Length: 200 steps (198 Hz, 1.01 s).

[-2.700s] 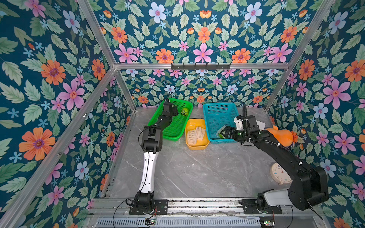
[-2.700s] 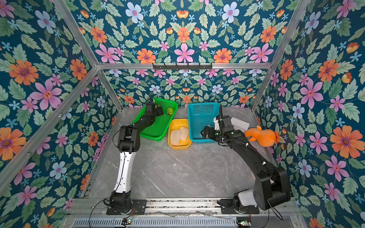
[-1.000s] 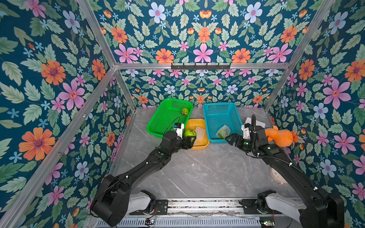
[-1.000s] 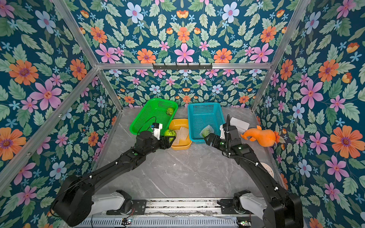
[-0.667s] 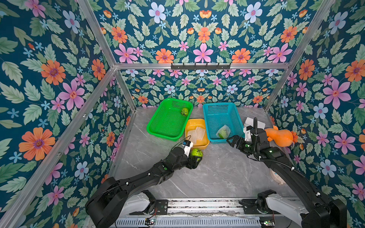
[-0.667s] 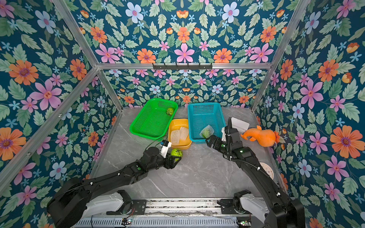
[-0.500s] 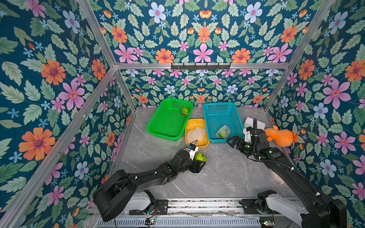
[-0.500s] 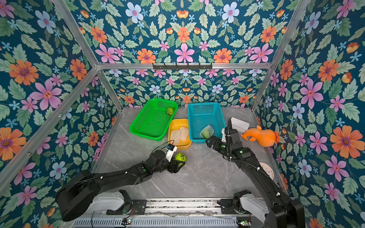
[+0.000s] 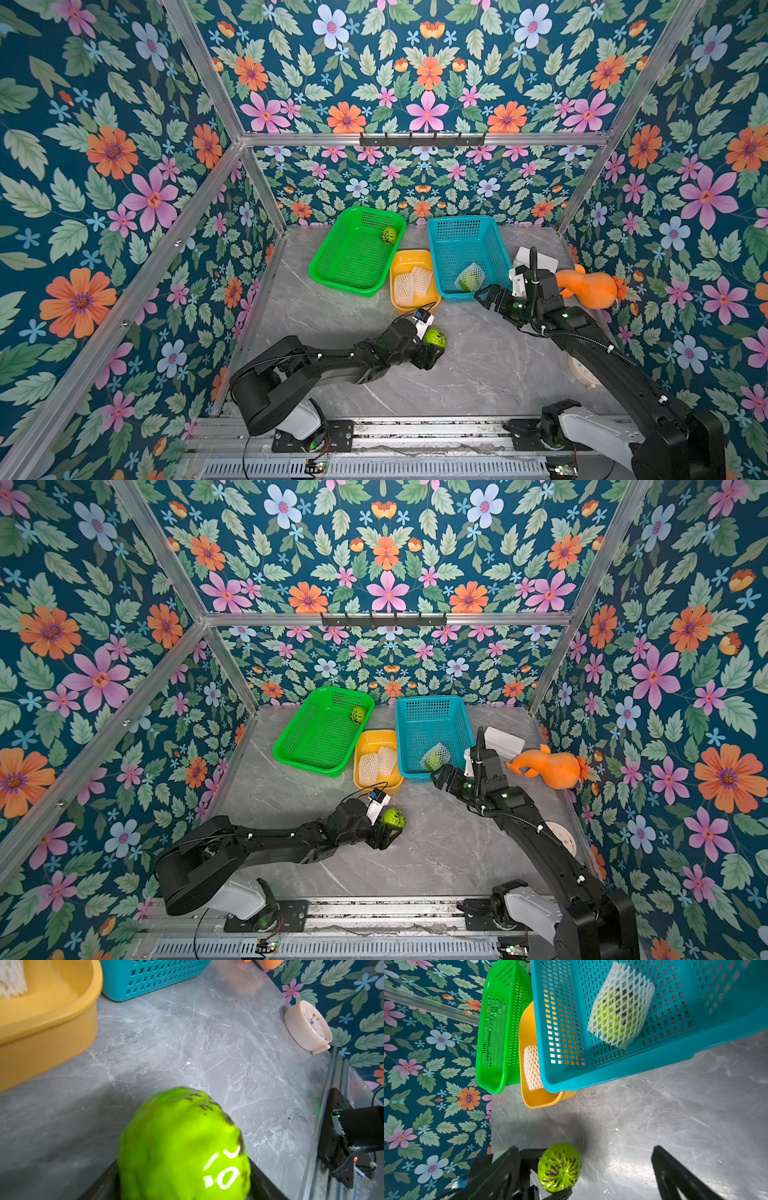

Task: Sleeve custard apples in foam nets
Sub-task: Place the custard apple at the center of the board.

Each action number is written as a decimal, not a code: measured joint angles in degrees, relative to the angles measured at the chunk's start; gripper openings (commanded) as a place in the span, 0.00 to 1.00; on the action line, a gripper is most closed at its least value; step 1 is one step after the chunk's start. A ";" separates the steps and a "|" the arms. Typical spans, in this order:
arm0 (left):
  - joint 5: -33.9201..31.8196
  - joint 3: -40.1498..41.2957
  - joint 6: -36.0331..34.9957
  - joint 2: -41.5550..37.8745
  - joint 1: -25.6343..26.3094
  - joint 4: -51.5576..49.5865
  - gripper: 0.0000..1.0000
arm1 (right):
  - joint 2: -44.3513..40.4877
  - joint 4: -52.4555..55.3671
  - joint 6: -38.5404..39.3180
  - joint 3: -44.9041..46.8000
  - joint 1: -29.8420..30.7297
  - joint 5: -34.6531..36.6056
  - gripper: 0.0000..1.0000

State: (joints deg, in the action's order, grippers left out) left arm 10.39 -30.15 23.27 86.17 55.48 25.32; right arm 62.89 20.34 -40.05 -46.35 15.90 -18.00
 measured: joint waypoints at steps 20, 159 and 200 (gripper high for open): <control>-0.04 -0.35 -0.94 0.72 0.00 -1.44 0.78 | 0.59 0.00 0.22 -0.66 0.00 0.02 0.99; -6.95 1.79 -1.55 -10.67 0.00 -11.39 1.00 | 8.31 3.23 4.92 -10.64 8.79 3.69 0.89; -16.13 5.86 -0.44 -22.53 -3.48 -17.73 1.00 | 16.22 4.83 7.10 -18.60 14.19 7.26 0.80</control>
State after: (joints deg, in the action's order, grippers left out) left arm -5.74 -24.29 22.83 63.64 52.01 7.60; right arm 79.11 25.17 -32.95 -64.95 30.09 -10.74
